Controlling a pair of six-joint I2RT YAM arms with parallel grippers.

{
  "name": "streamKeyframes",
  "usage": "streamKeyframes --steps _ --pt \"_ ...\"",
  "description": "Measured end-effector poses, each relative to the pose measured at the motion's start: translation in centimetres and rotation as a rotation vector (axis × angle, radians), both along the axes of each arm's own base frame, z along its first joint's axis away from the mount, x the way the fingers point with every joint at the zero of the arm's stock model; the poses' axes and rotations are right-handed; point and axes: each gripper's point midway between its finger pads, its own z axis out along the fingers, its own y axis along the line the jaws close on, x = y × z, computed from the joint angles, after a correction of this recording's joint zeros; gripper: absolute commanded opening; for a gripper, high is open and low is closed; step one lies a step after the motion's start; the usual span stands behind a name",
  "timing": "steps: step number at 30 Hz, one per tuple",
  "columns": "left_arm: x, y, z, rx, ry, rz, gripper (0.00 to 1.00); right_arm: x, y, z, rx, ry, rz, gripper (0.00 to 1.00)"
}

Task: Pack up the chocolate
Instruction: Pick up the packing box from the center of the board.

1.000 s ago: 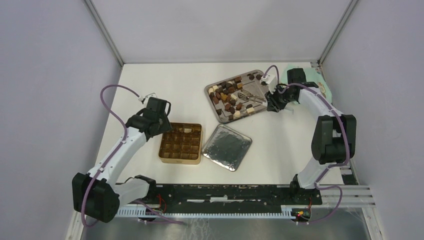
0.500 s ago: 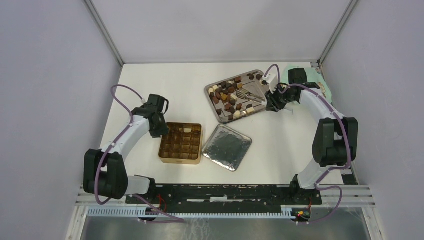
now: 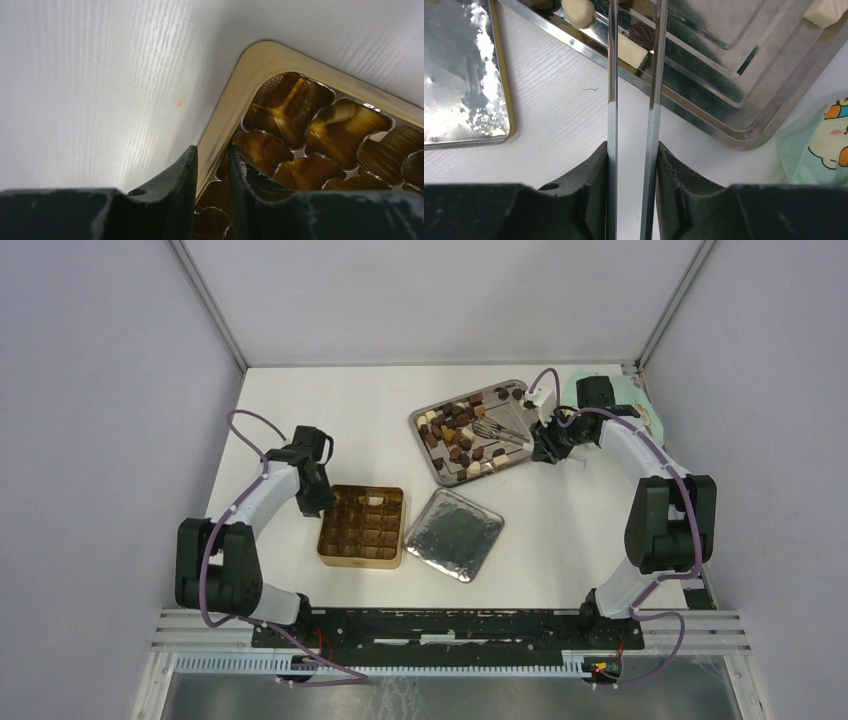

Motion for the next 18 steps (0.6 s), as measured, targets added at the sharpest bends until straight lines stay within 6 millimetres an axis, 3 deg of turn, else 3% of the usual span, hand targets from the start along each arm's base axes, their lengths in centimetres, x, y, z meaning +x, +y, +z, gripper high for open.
streamKeyframes --steps 4,12,18 --pt "-0.2 -0.32 -0.9 -0.014 0.038 -0.014 0.26 -0.04 0.13 0.05 0.008 0.001 0.003 0.0" --pt "0.14 -0.6 -1.0 -0.025 0.03 -0.045 0.02 -0.16 0.25 0.19 0.014 0.002 0.007 0.0" --pt "0.57 -0.44 -0.07 -0.019 -0.041 -0.072 0.02 -0.35 0.38 0.21 0.021 0.01 0.01 0.0"
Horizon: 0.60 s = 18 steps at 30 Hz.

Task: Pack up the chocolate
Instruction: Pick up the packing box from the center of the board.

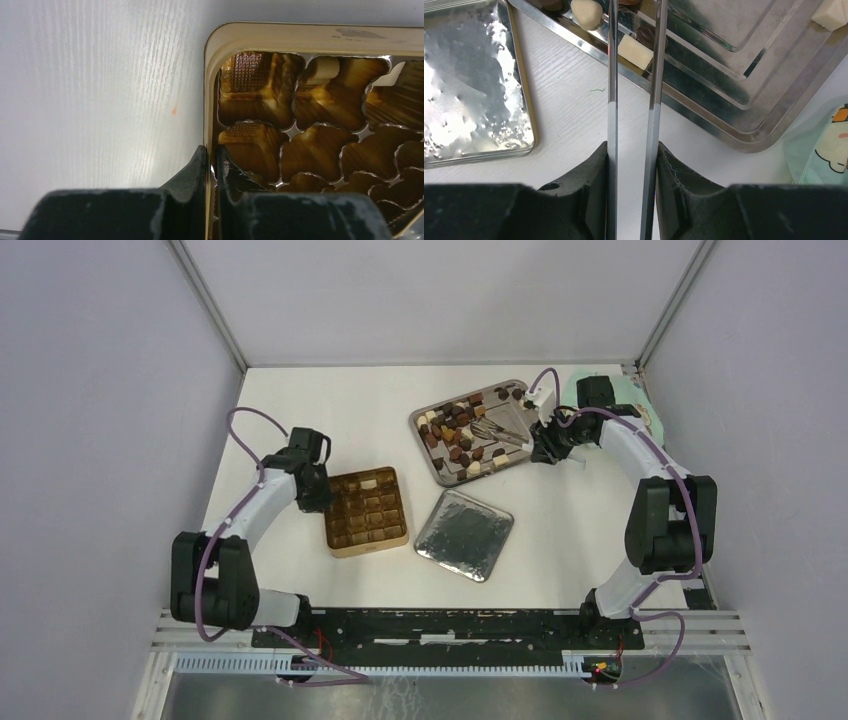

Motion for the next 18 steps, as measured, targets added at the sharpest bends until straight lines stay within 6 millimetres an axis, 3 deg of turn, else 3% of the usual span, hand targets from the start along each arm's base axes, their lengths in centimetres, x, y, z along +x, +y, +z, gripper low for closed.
streamKeyframes --steps 12,18 --pt "1.2 0.2 5.7 0.014 -0.329 -0.1 0.02 0.4 0.4 1.3 0.019 -0.015 0.01 0.0" --pt "1.7 0.0 6.1 0.016 -0.374 -0.136 0.02 0.4 0.6 1.7 0.031 -0.019 0.016 0.0"
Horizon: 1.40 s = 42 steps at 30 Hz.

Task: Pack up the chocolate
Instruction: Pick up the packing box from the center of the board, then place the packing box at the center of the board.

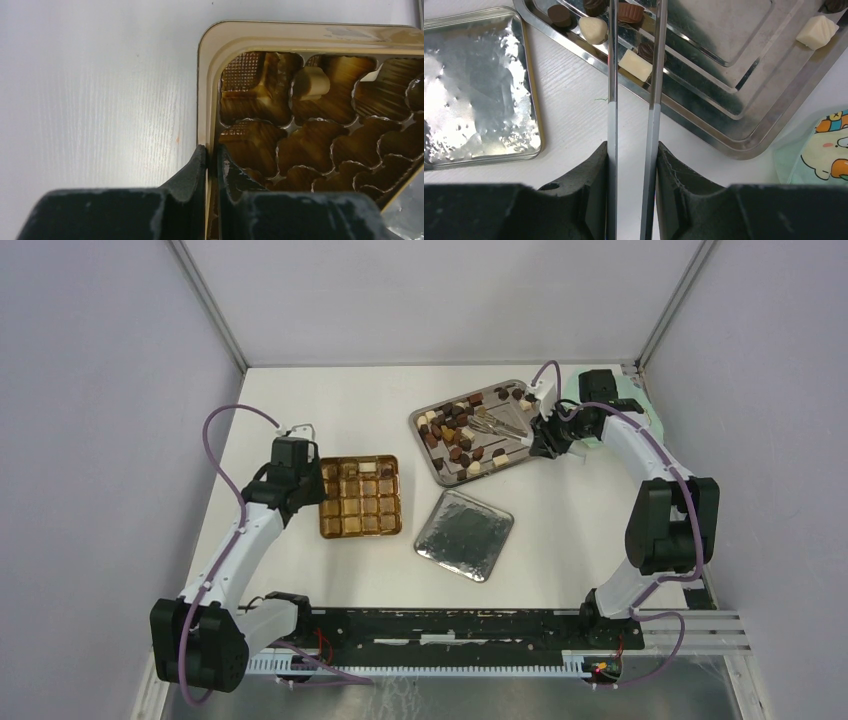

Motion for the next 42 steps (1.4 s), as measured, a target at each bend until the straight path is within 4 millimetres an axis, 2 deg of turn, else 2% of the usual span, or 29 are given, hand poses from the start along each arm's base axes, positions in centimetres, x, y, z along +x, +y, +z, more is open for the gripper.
streamKeyframes --steps 11,15,23,30,32,34,39,42 --pt "-0.1 -0.2 -0.2 -0.001 -0.004 -0.011 0.02 -0.2 0.0 0.9 0.003 -0.015 0.002 0.0" --pt "-0.2 -0.4 1.0 0.003 -0.072 -0.03 0.02 -0.3 0.1 1.2 0.009 -0.023 0.005 0.0" --pt "-0.1 -0.5 4.8 0.035 -0.269 -0.076 0.02 -0.4 0.4 1.5 0.021 -0.028 0.012 0.0" --pt "0.1 -0.6 5.8 0.043 -0.313 -0.087 0.02 -0.4 0.5 1.5 0.021 -0.028 0.015 0.0" --pt "0.2 -0.7 5.4 0.045 -0.299 -0.087 0.02 -0.4 0.5 1.5 0.022 -0.028 0.015 0.0" --pt "0.4 -0.7 4.2 0.052 -0.254 -0.088 0.02 -0.4 0.5 1.5 0.022 -0.028 0.015 0.0" --pt "0.4 -0.6 -0.9 0.087 -0.05 -0.093 0.02 -0.5 0.8 1.6 0.023 -0.028 0.023 0.0" --pt "0.1 -0.6 -2.7 0.098 0.036 -0.099 0.02 -0.6 1.0 1.8 0.023 -0.033 0.03 0.0"
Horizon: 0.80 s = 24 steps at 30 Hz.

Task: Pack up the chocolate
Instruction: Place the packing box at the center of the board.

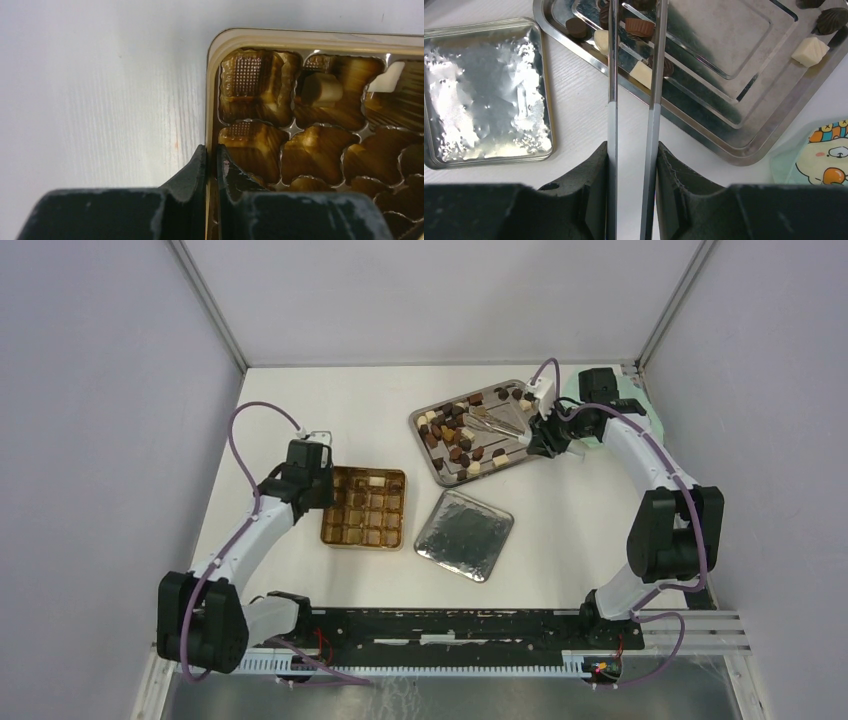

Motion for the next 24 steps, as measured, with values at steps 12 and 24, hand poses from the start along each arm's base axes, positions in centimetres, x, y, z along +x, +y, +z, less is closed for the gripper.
streamKeyframes --steps 12,24 --pt "1.1 -1.4 -3.8 -0.02 0.179 -0.034 0.05 -1.1 3.6 0.4 0.003 -0.005 0.092 0.0" --pt "1.7 -1.8 -3.6 -0.047 0.174 -0.016 0.4 -4.0 11.8 2.6 0.032 -0.033 0.278 0.0"
